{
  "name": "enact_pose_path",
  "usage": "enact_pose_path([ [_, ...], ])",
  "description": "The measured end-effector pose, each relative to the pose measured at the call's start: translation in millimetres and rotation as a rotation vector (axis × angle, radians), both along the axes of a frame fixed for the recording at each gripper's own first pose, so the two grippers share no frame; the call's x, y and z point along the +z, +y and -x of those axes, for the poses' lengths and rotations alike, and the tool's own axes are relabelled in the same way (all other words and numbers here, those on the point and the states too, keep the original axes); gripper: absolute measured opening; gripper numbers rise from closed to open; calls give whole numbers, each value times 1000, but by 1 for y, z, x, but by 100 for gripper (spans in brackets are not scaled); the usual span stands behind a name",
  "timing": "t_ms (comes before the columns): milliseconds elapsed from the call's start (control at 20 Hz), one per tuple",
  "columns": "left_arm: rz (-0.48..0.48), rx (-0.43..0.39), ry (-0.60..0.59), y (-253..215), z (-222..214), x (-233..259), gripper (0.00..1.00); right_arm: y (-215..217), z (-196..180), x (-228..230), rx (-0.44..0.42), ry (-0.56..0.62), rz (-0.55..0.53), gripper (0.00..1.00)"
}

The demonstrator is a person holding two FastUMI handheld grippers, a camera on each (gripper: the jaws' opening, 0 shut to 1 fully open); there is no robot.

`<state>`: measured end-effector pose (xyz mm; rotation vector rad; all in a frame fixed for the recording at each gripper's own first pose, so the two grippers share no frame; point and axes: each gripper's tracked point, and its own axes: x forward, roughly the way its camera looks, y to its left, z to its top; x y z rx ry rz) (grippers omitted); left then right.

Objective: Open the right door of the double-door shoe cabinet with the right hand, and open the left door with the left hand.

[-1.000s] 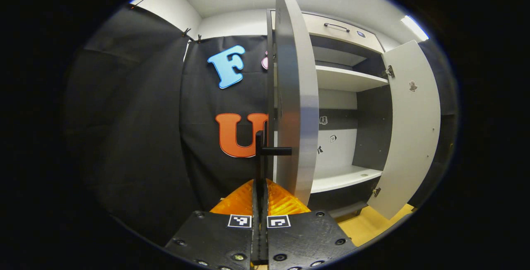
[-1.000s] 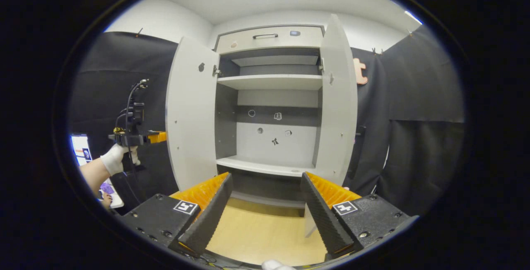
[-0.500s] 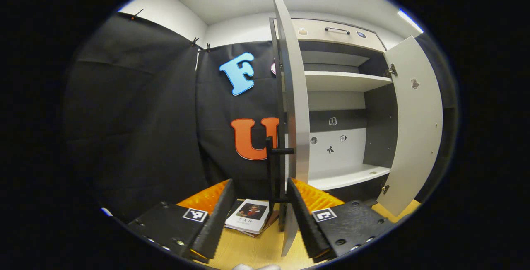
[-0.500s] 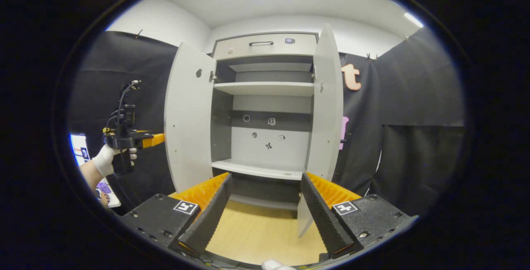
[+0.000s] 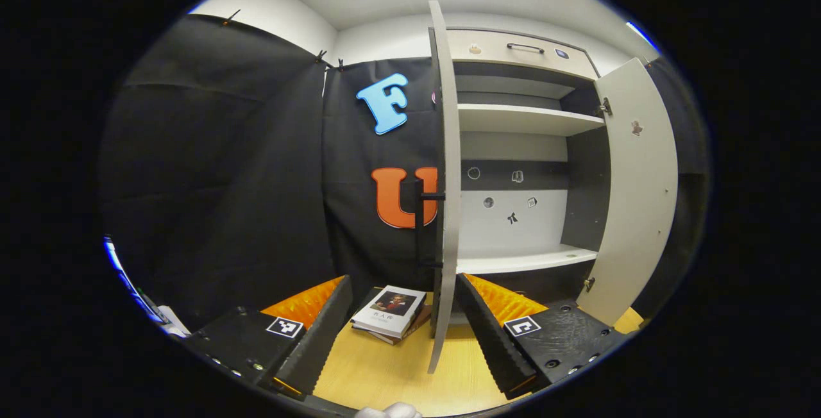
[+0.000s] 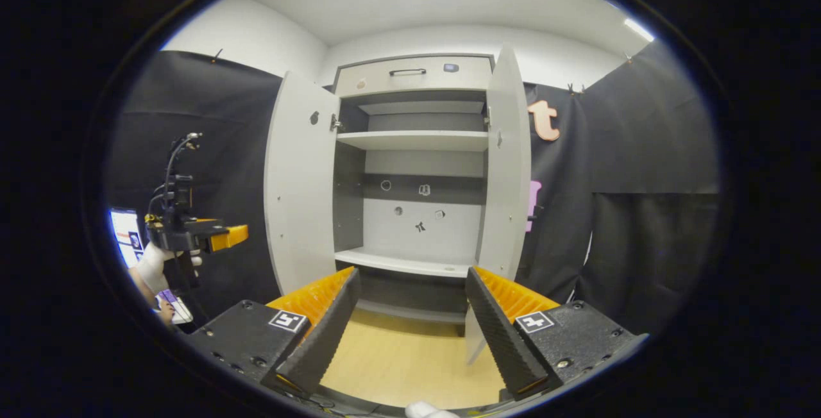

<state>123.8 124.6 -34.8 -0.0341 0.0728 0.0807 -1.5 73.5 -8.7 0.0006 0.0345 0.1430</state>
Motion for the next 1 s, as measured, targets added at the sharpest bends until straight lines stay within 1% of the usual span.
enact_pose_path([
  [150,-7,-17,-27,-16,27,17,98,-6,7,8,-24,-16,5,100],
  [450,3,-124,-64,-77,65,53,98,-26,18,23,-89,-33,-9,100],
  [600,-25,-155,-52,-102,79,57,98,-35,21,31,-122,-56,-8,100],
  [700,-16,-180,-63,-120,87,59,97,-40,23,31,-134,-61,-14,100],
  [850,8,-192,-58,-137,95,58,98,-45,23,26,-131,-48,-22,100],
  [1000,13,-170,-60,-144,97,58,98,-48,19,21,-117,-36,-22,100],
])
